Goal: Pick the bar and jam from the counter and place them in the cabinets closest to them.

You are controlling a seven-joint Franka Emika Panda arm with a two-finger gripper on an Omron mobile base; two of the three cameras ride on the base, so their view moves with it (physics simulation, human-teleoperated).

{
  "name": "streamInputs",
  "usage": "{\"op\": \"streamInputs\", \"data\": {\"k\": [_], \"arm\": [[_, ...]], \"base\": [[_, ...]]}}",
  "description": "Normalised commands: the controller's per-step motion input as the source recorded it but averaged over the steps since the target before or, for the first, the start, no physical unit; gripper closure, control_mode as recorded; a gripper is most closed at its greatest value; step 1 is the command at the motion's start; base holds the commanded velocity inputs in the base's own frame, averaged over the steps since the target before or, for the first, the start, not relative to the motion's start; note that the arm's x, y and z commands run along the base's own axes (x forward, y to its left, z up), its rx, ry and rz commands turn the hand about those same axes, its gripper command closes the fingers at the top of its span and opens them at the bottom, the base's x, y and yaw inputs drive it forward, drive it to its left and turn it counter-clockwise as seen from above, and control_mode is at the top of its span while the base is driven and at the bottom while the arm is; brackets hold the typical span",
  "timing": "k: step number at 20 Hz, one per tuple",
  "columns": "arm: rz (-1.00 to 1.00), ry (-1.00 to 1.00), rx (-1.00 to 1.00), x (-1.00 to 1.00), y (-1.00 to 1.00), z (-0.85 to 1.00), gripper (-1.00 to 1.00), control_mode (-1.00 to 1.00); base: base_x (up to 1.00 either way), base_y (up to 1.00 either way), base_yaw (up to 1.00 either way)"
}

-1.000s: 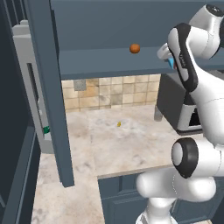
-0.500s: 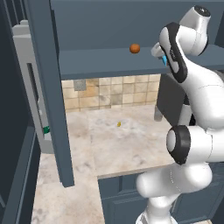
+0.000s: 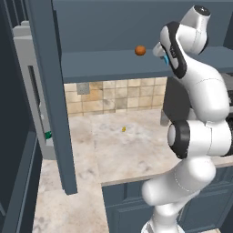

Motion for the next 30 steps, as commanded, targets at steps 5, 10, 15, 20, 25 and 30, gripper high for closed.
{"op": "streamInputs", "data": {"k": [5, 10, 15, 20, 25, 30], "arm": [[0.0, 0.0, -0.01, 0.07, 0.0, -0.01, -1.0, -1.0], [0.0, 0.0, 0.0, 0.0, 0.0, 0.0, -1.0, -1.0], [0.0, 0.0, 0.0, -0.01, -0.01, 0.0, -1.0, -1.0], [0.0, -0.04, 0.0, -0.5, -0.12, 0.02, -1.0, -1.0], [0.0, -0.12, 0.0, -0.97, -0.26, 0.06, -1.0, -1.0], [0.02, -0.12, -0.01, -1.0, -0.32, 0.01, -1.0, -1.0]], "base": [[0.0, 0.0, 0.0], [0.0, 0.0, 0.0], [0.0, 0.0, 0.0], [0.0, 0.0, 0.0], [0.0, 0.0, 0.0], [0.0, 0.0, 0.0]]}}
